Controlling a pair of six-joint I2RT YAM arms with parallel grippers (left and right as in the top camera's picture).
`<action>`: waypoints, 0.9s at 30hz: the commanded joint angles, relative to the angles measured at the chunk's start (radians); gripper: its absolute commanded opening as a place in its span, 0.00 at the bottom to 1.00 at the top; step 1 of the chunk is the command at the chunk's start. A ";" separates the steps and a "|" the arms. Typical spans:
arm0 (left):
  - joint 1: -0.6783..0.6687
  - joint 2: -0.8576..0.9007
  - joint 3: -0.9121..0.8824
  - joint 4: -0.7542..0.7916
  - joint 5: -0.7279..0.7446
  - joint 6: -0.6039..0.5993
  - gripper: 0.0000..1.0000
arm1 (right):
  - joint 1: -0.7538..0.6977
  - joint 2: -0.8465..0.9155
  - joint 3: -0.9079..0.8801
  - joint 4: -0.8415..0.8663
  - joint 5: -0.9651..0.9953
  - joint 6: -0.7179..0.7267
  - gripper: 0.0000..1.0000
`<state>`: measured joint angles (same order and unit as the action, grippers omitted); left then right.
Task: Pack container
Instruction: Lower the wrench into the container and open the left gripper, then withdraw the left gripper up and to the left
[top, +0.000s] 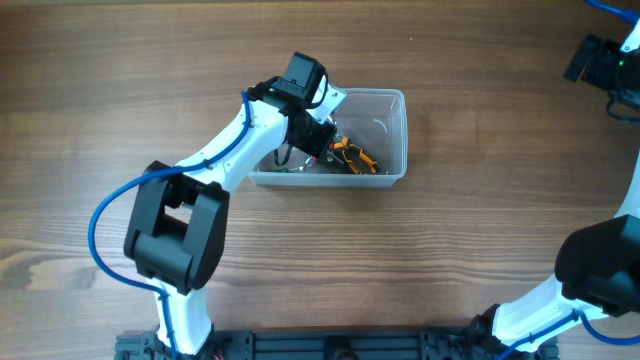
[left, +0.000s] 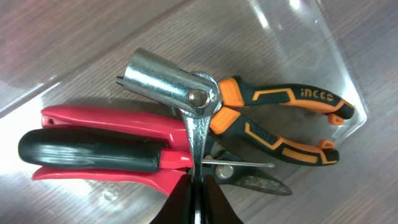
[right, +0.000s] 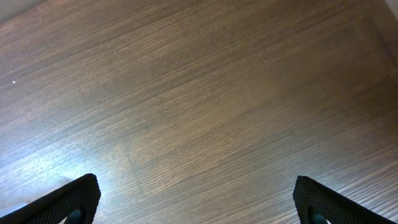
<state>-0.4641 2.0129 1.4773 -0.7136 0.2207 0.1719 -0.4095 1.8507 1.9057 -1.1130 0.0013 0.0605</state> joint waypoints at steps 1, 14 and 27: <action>-0.003 0.016 0.019 0.003 -0.006 0.000 0.13 | -0.003 0.016 0.000 0.003 0.010 0.018 1.00; 0.003 -0.021 0.076 0.041 -0.006 0.000 0.82 | -0.003 0.016 0.000 0.003 0.010 0.018 1.00; 0.096 -0.300 0.211 0.023 -0.006 -0.004 1.00 | -0.003 0.016 0.000 0.003 0.010 0.018 1.00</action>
<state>-0.4065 1.8305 1.6627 -0.6762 0.2131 0.1665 -0.4095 1.8507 1.9057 -1.1130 0.0013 0.0605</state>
